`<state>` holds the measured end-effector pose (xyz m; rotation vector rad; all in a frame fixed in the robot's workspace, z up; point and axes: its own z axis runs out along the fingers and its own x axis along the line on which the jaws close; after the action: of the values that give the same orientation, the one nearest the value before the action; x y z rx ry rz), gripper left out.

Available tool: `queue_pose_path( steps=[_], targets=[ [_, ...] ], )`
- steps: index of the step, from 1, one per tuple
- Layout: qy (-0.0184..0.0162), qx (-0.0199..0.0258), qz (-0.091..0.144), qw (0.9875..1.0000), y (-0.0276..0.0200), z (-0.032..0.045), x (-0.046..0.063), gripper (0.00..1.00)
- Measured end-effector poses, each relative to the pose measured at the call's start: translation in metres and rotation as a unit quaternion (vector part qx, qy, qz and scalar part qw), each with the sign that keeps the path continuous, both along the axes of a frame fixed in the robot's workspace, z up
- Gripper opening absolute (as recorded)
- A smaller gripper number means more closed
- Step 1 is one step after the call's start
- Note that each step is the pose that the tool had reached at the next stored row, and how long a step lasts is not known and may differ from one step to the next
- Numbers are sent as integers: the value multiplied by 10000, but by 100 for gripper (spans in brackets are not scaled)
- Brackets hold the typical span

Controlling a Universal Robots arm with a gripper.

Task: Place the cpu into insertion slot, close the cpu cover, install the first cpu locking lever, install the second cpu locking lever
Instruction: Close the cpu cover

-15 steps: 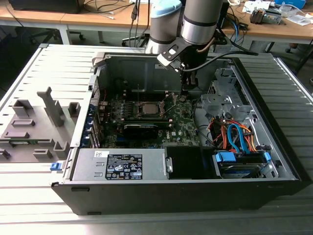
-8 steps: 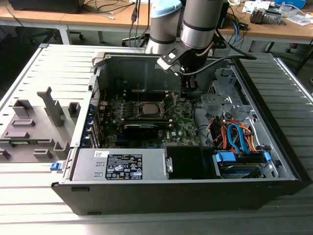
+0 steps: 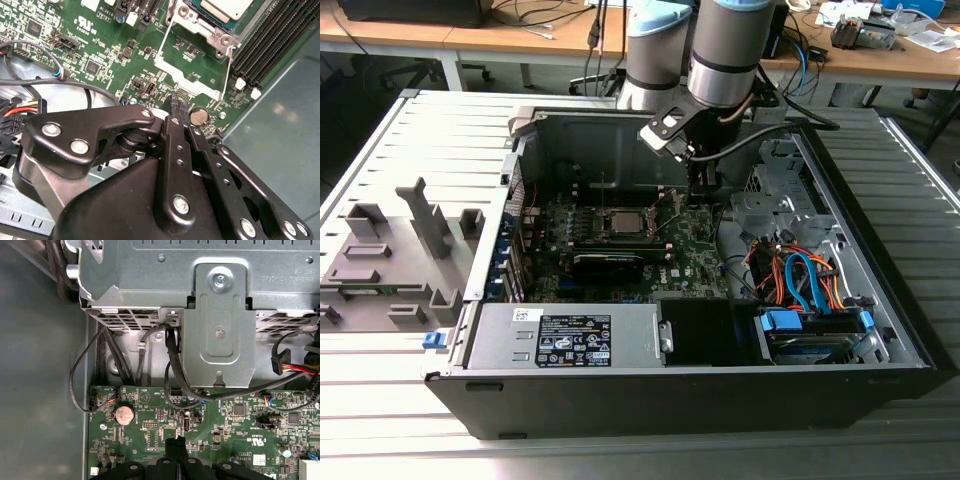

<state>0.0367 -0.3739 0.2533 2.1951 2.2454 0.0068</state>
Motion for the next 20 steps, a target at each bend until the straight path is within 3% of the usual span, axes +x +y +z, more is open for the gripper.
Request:
queue_pose_path(
  steps=[20],
  targets=[
    [0,1,0,10000,0,-21,-286,11]
  ],
)
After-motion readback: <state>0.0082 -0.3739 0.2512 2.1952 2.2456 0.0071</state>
